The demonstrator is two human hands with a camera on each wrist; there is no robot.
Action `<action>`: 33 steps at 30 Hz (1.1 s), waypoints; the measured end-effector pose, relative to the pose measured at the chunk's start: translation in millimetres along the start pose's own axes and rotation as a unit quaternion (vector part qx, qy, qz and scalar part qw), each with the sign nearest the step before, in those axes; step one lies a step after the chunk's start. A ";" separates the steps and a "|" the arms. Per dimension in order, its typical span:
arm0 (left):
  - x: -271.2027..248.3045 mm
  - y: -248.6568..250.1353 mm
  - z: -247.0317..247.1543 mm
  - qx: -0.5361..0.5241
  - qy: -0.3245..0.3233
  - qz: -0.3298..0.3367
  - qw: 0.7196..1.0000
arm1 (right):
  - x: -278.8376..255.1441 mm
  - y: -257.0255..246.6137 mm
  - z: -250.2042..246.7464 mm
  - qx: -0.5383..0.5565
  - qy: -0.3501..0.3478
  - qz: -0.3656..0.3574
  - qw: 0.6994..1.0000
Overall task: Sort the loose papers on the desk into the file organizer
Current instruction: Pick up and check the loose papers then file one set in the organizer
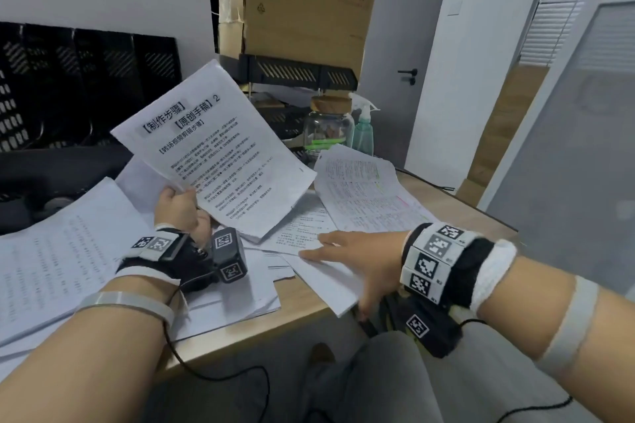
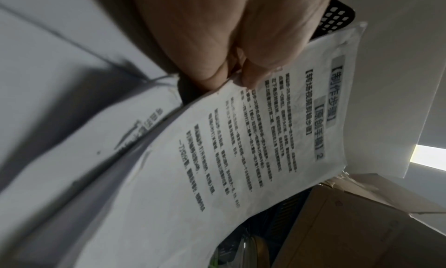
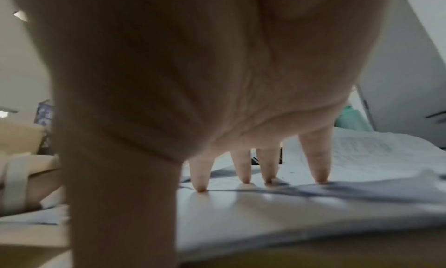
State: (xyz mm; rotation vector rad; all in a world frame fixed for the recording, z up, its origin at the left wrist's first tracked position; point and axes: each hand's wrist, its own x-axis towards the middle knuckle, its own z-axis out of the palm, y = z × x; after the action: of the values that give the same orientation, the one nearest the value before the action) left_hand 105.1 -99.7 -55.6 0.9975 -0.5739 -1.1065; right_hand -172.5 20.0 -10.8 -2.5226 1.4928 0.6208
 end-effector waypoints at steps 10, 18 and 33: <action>21.6 -15.3 -2.4 -0.016 -0.050 -0.041 0.998 | -27.0 28.7 -20.4 0.189 0.347 0.029 0.918; 8.3 -11.4 1.1 0.034 -0.056 -0.029 0.997 | -53.0 68.4 -90.1 0.379 0.591 0.127 0.701; 7.5 4.4 0.1 0.016 -0.044 0.030 0.998 | -33.9 136.5 -45.7 0.458 0.517 0.408 0.597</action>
State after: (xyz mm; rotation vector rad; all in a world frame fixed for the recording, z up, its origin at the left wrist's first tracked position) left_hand 109.8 -106.3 -52.3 0.9562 -0.6899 -1.0960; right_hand -292.3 -35.3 56.1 -1.1076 2.2988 -1.5159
